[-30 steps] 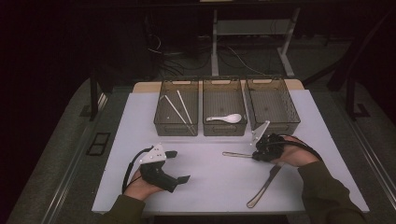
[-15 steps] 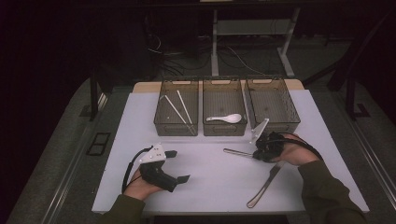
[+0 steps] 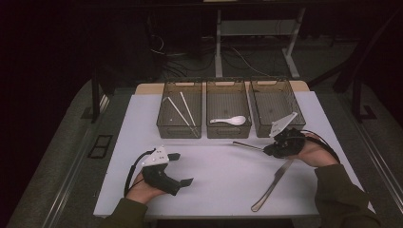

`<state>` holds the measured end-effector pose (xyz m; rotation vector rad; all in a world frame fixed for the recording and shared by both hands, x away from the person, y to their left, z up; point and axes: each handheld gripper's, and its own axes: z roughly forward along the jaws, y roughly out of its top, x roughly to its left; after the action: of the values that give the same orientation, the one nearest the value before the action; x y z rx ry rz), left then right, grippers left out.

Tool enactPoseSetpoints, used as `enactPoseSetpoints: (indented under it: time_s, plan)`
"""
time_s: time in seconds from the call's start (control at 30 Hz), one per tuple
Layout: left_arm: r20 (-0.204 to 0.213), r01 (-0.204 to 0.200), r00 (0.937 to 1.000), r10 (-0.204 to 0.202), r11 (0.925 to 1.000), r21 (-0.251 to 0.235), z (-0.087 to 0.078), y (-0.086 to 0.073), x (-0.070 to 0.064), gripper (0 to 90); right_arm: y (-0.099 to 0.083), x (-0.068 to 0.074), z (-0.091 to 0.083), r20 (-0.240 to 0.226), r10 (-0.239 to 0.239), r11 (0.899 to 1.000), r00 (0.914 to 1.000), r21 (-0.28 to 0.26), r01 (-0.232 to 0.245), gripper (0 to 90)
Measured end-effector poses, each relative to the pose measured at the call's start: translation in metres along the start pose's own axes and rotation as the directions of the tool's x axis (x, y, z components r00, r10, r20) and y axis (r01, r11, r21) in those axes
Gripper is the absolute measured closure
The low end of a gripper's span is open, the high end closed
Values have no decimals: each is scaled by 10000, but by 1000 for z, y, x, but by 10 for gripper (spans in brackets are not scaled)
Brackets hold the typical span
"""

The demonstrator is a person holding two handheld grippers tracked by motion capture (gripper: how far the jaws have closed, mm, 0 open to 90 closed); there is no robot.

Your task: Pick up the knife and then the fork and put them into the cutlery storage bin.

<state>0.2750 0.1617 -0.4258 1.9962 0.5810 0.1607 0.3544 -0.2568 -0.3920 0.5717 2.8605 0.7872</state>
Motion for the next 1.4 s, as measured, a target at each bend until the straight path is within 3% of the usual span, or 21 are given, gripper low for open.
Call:
enactPoseSetpoints:
  time_s: [0.23, 0.43, 0.77, 0.93, 1.03, 1.13, 1.23, 1.4]
  plan:
    - [-4, 9, 10000, -9, 10000, -1, 0, 0, 0, 0, -8, -6, -19, 130, 578, 9950, 9982, -826, -566, 847]
    - [-2, 13, 10000, -13, 10000, -4, 0, 0, 1, 0, -14, -15, -37, 470, 1144, 9820, 9923, -1568, -1058, 847]
    - [20, 49, 10000, -49, 10000, -59, 0, 0, 2, 0, -25, -42, -60, 1200, 2438, 9392, 9624, -2766, -2035, 847]
    - [38, 62, 10000, -62, 10000, -62, 0, 0, 2, 0, -27, -60, -67, 1461, 3136, 9203, 9382, -2902, -2625, 847]
    - [46, 73, 10000, -72, 9999, -71, 0, 0, 2, 0, -27, -70, -69, 1692, 3616, 9052, 9169, -2991, -3018, 847]
    - [59, 77, 10000, -76, 9999, -72, 0, 0, 2, 0, -28, -81, -70, 1912, 4162, 8853, 8889, -3083, -3482, 847]
    - [63, 80, 9999, -79, 9999, -83, 0, 0, 2, 0, -28, -93, -70, 2238, 4508, 8771, 8641, -2909, -3823, 846]
    - [88, 97, 9999, -96, 9999, -75, 1, 0, 2, 0, -24, -109, -64, 2308, 4882, 8619, 8416, -2789, -4235, 846]
